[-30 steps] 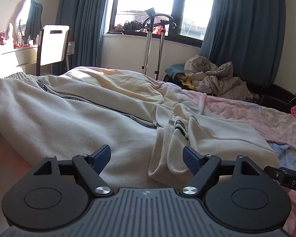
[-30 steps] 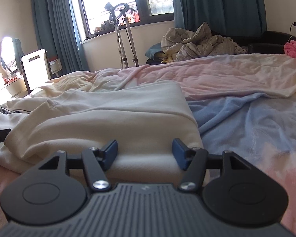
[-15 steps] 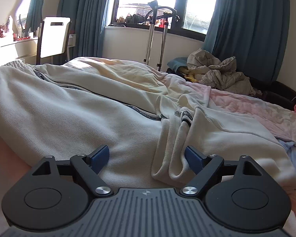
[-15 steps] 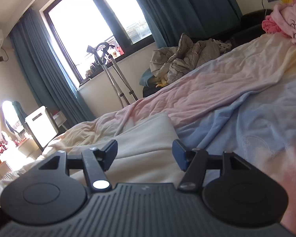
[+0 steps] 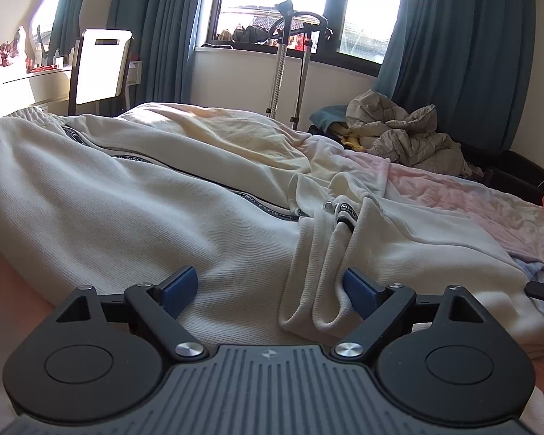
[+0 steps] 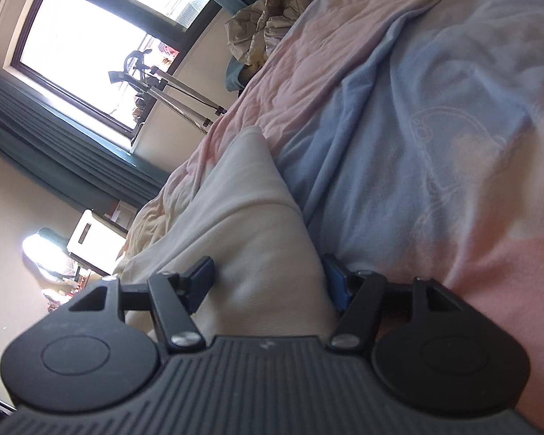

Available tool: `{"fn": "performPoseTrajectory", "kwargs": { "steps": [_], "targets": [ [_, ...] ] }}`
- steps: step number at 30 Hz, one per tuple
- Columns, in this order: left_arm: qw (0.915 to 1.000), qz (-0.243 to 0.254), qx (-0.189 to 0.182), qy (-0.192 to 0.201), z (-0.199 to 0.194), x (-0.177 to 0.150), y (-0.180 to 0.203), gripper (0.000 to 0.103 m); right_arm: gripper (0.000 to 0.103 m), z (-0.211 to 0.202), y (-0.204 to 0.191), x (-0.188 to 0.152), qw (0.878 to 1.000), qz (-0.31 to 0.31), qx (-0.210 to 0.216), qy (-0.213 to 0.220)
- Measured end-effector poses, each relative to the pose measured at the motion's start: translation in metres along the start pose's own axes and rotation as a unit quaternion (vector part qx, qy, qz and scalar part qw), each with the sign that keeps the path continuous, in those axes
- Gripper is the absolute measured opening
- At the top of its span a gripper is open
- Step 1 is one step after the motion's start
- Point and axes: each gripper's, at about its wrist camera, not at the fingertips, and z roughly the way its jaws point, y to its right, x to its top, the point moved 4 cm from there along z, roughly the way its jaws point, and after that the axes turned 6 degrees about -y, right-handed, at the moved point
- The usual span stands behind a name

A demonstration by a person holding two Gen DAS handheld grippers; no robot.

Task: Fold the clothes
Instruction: 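Grasp the folded edge of the cream sweatpants with the right tool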

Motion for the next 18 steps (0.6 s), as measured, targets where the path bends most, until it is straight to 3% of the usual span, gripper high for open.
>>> {"fn": "performPoseTrajectory", "kwargs": {
  "steps": [8, 11, 14, 18],
  "targets": [
    [1.0000, -0.004, 0.003, 0.000, 0.001, -0.001, 0.000, 0.090, 0.068, -0.026, -0.031, 0.007, 0.992, -0.015, 0.107, 0.072],
    [1.0000, -0.002, 0.003, 0.000, 0.002, -0.001, 0.001, 0.091, 0.069, -0.017, -0.019, 0.007, 0.994, 0.004, 0.087, 0.059],
    [1.0000, 0.004, 0.008, -0.002, 0.003, -0.002, 0.003, 0.091, 0.065, 0.006, 0.000, 0.000, 0.999, 0.032, 0.025, -0.006],
    [0.9999, 0.002, 0.009, -0.003, 0.003, -0.002, 0.002, 0.091, 0.068, 0.008, -0.013, 0.001, 1.000, 0.000, 0.009, -0.006]
  ]
}}
